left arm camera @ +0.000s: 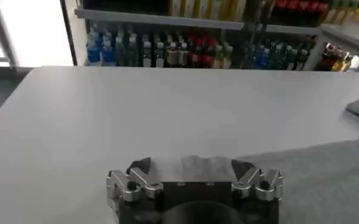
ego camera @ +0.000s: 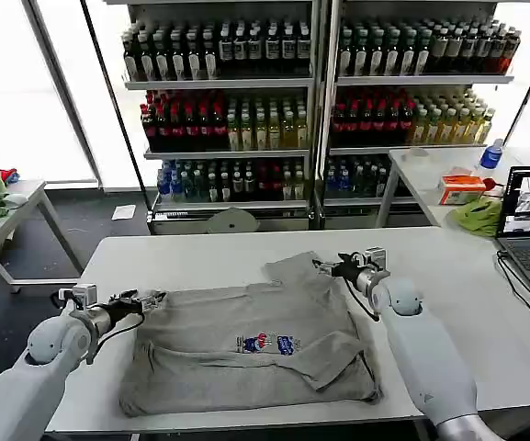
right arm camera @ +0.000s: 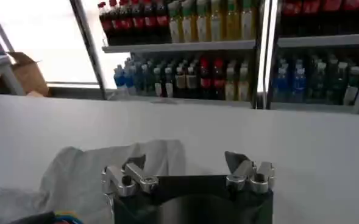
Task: Fold and organize the clothes.
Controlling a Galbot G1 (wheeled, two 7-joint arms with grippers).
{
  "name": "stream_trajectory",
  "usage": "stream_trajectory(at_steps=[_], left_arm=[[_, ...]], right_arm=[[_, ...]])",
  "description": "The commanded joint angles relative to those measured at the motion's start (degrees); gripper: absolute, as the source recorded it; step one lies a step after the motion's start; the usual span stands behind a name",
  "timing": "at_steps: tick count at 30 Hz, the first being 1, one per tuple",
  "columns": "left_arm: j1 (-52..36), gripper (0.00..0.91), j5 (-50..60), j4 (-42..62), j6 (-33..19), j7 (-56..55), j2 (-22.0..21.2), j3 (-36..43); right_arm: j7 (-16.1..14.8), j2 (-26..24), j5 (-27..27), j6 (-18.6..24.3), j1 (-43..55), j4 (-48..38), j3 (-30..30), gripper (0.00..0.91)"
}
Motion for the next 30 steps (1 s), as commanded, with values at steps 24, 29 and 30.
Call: stream_trajectory(at_steps=[24,29,30], left_arm=[[4.56,0.010,-0.37,-2.25,0.04,1.48,-0.82,0.03],[3.79,0.000,-0.37,-1.98,-0.84,1.43,-0.80,0.47],[3.55,0.010,-0.38,-1.86,-0.99,1.41,-0.83,0.49]], right_arm=[[-0.44,3.25,0.33,-1.09,0.91,-3.61,-2.10,0.000],[-0.34,3.17,1.49,-1.13,0.76,-2.84,-2.27,0.000],[-0.26,3.22,1.91,-1.18,0.66,-2.50,-2.26,0.000]])
